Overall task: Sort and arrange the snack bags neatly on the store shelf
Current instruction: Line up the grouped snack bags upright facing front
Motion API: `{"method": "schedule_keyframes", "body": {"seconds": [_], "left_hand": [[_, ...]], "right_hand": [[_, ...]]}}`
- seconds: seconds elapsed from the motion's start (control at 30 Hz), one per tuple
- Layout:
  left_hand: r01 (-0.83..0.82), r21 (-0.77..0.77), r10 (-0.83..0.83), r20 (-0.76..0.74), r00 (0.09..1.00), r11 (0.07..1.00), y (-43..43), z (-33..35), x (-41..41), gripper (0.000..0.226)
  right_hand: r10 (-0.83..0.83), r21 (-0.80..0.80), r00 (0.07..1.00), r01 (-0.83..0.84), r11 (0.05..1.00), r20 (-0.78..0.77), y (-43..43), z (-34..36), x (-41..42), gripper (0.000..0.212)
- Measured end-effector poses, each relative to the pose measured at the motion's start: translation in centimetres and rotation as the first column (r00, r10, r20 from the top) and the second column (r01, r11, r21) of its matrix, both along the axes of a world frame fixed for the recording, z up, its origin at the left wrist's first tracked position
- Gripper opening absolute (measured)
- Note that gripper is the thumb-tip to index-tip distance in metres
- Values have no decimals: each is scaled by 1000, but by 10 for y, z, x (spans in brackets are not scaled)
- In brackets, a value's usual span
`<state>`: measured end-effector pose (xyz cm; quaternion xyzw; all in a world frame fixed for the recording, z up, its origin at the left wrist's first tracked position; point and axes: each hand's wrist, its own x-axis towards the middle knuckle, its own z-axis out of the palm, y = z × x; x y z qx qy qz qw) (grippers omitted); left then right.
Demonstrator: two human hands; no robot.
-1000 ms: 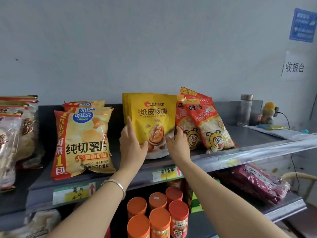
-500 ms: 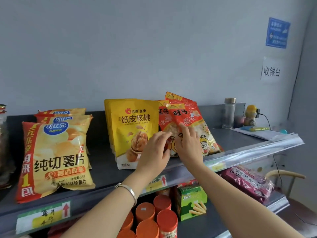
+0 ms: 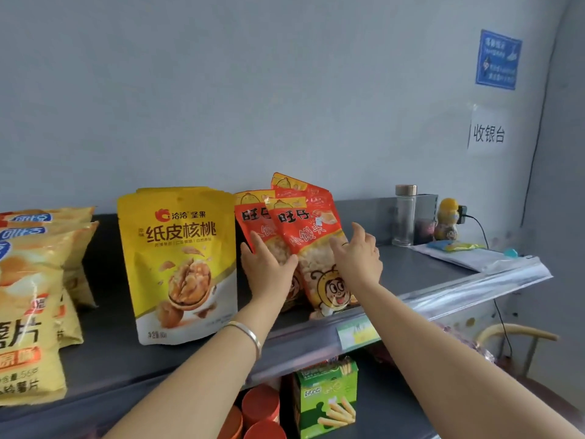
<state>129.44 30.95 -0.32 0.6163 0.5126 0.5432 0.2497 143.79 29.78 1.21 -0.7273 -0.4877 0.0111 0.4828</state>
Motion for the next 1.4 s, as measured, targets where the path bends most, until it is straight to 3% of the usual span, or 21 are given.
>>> {"method": "schedule_keyframes", "body": {"seconds": [0.13, 0.23, 0.33, 0.47, 0.67, 0.93, 1.03, 1.17, 1.4], "left_hand": [[64, -100, -28, 322, 946, 993, 13, 1, 12, 102], [2, -124, 40, 337, 941, 992, 21, -4, 18, 110], [-38, -119, 73, 307, 949, 992, 27, -3, 25, 116], [44, -84, -18, 286, 958, 995, 28, 3, 42, 110], [49, -20, -47, 108, 993, 999, 25, -10, 58, 102], [8, 11, -9, 97, 995, 1000, 25, -17, 53, 121], [-33, 51, 28, 93, 995, 998, 28, -13, 49, 112], [-117, 101, 107, 101, 989, 988, 42, 4, 36, 90], [-221, 83, 209, 132, 969, 972, 90, 42, 20, 58]], "right_hand": [[222, -64, 947, -243, 968, -233, 19, 6, 24, 69], [364, -27, 866, -397, 918, -344, 33, 0, 33, 50], [446, 88, 807, -450, 889, -388, 40, -3, 39, 36], [435, 167, 839, -402, 900, -327, 45, 0, 52, 34], [335, 43, 921, -333, 942, -201, 37, -11, 64, 41], [370, 83, 918, -361, 929, -144, 29, -11, 56, 46], [277, 114, 961, -276, 955, 4, 31, 1, 59, 63], [242, 182, 951, -277, 943, 193, 42, 35, 55, 51], [301, 52, 854, -355, 933, 424, 84, 79, 28, 42]]}}
